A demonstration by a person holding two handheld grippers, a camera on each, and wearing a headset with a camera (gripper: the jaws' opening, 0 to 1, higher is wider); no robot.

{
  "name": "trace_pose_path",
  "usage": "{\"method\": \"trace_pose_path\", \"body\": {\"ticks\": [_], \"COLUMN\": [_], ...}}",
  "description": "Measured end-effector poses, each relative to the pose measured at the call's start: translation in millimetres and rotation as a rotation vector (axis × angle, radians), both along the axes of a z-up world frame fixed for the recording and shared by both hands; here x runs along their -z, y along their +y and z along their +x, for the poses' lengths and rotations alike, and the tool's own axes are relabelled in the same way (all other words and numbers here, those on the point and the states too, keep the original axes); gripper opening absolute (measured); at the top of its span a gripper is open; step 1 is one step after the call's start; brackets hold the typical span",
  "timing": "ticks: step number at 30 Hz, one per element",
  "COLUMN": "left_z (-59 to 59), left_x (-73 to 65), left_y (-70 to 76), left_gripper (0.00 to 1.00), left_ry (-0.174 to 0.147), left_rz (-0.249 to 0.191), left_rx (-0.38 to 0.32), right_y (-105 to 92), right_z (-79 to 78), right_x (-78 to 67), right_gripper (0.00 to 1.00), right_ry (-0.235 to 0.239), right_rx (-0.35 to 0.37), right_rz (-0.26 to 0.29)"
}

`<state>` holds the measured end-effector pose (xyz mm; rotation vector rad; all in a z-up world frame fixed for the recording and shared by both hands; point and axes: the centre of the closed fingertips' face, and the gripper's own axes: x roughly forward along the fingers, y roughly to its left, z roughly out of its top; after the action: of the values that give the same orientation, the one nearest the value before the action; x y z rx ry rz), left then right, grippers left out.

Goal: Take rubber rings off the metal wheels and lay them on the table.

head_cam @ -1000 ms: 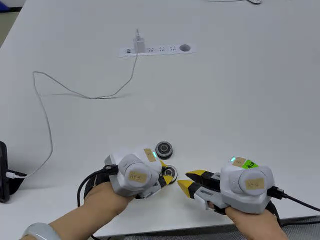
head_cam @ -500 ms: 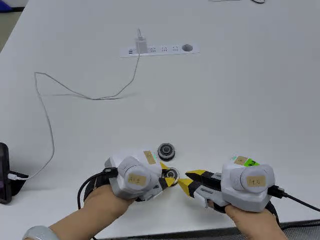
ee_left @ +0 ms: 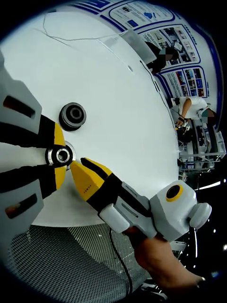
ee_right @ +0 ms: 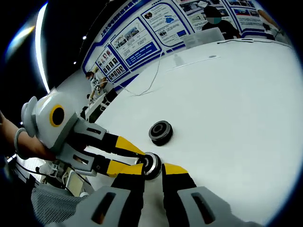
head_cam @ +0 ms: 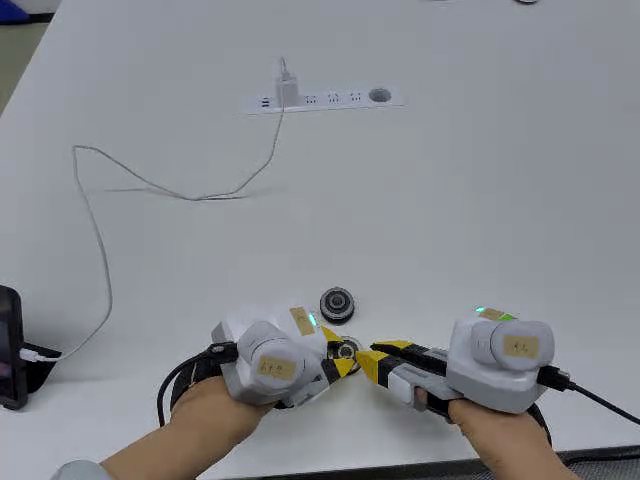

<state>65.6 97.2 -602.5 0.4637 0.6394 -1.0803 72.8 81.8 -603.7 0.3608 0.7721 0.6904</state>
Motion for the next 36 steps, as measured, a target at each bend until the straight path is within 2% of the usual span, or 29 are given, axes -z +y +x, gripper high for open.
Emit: {"method": "trace_pose_path", "body": {"ticks": [12,19,21,31,36], "left_z": [0.6,0.4,0.5,-0.4,-0.5], "left_x": [0.4,0.3,0.4,0.4,0.4], "left_y": [0.1,0.2,0.2,0.2,0.1], "left_gripper": [0.12,0.12,0.12,0.12,0.12], "left_ry": [0.002,0.0,0.001,0.003,0.005], "left_rz": [-0.004,-0.008,-0.007,-0.011,-0.013], "left_rx": [0.0,0.001,0.001,0.007,0.007], "right_y": [2.6,2.6,3.0,5.8,8.0], "right_z": [1.1,-0.3,-0.6,-1.0,-1.6], "right_x": [6.1,9.6,9.2,11.0,9.2], "right_gripper": [0.15,0.15,0.15,0.16,0.15], "right_ry": [0.06,0.139,0.141,0.229,0.234], "right_rx": [0.036,0.074,0.071,0.076,0.051], "right_rz": [0.057,0.123,0.124,0.193,0.195]}}
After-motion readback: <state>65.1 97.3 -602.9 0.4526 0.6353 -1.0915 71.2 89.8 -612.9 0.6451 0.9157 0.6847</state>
